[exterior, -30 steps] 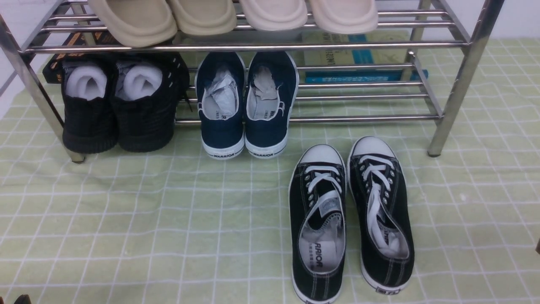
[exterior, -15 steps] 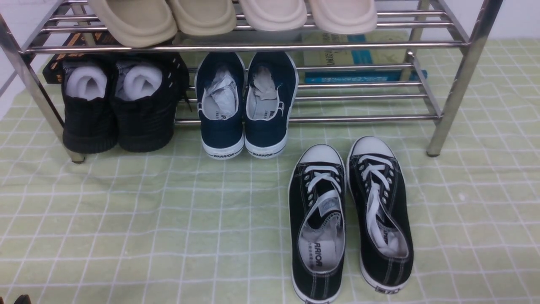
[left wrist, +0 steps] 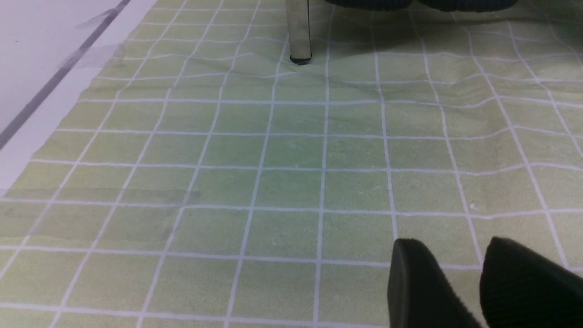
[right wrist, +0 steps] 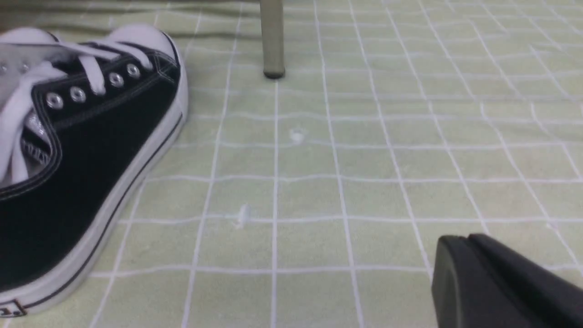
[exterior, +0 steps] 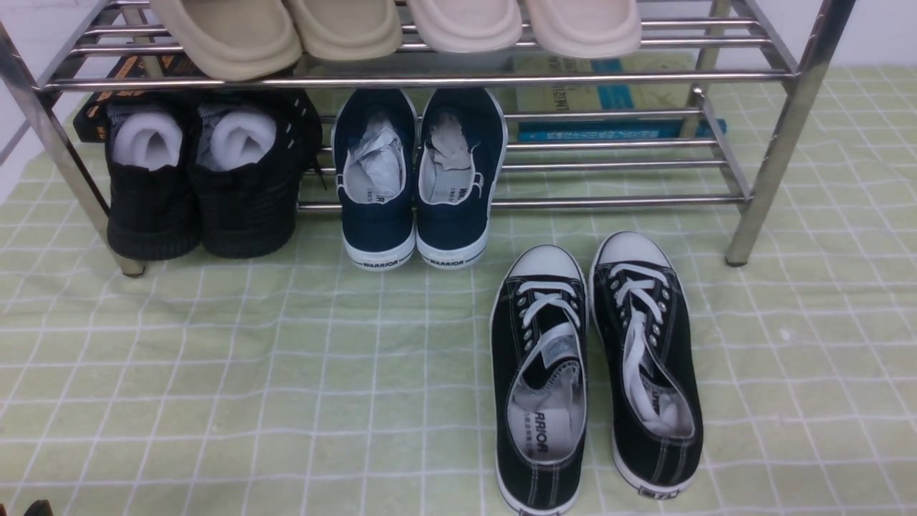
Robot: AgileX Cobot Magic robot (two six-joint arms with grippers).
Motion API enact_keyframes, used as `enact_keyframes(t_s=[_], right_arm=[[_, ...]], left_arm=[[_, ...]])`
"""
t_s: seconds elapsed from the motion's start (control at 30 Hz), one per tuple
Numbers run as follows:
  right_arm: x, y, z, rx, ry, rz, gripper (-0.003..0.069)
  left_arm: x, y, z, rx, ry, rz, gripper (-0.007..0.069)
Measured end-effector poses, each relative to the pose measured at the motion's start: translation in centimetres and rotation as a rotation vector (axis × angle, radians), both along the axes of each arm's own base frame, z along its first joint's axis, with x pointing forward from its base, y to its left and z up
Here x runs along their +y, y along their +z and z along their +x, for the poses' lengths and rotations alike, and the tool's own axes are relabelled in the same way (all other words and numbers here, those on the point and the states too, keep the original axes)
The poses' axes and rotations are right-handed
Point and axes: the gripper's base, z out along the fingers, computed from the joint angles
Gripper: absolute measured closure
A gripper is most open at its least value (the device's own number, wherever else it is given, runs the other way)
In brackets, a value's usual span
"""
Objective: Take the shoes off the shelf with your hand from the green coffee tablecloth.
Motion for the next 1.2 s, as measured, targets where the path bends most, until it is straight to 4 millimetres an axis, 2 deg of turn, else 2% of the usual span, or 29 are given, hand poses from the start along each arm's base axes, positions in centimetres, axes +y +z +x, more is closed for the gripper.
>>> enact_keyframes(t_s=[0.27, 1.2], right_arm=[[0.58, -0.12, -0.11, 0.025, 0.116, -0.011, 0.0621], [0.61, -0.12, -0.11, 0.025, 0.123, -0.015, 0.0584]], left_arm=[[0.0, 0.0, 0.0, 0.0, 0.0, 0.0, 0.0383], [0.0, 0.0, 0.0, 0.0, 0.0, 0.0, 0.0383]])
